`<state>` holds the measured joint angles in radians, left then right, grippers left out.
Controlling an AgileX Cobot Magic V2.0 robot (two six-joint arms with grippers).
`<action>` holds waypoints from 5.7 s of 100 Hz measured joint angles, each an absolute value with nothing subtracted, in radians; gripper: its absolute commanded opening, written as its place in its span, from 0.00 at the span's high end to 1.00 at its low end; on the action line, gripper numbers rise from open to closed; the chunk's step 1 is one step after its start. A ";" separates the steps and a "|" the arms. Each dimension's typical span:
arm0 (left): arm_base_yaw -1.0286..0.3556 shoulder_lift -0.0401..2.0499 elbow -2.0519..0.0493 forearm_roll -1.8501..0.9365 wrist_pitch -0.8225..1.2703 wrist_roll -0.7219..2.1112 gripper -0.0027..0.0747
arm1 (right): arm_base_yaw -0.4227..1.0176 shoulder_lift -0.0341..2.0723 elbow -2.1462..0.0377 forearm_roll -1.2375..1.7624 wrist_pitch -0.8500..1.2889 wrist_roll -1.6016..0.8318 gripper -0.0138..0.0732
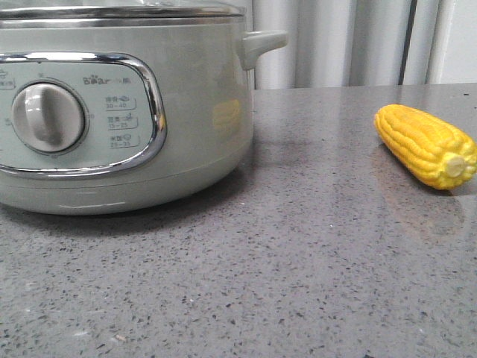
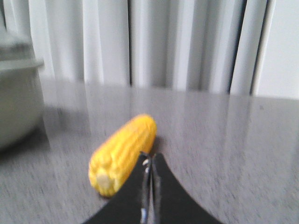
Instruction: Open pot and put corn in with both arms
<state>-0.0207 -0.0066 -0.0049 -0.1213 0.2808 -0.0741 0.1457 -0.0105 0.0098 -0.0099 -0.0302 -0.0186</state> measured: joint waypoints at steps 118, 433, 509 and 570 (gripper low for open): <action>-0.037 0.527 -0.658 -0.207 0.297 0.077 0.39 | 0.146 0.618 -0.650 -0.045 0.392 -0.019 0.25; 0.358 1.017 -0.925 -0.253 0.143 0.131 0.86 | 0.146 0.637 -0.648 0.007 0.462 -0.019 0.20; 0.362 1.035 -0.621 -0.281 0.078 0.134 0.86 | 0.146 0.637 -0.648 0.007 0.476 -0.019 0.21; 0.360 1.155 -0.619 -0.281 0.071 0.134 0.85 | 0.146 0.637 -0.648 0.007 0.476 -0.019 0.21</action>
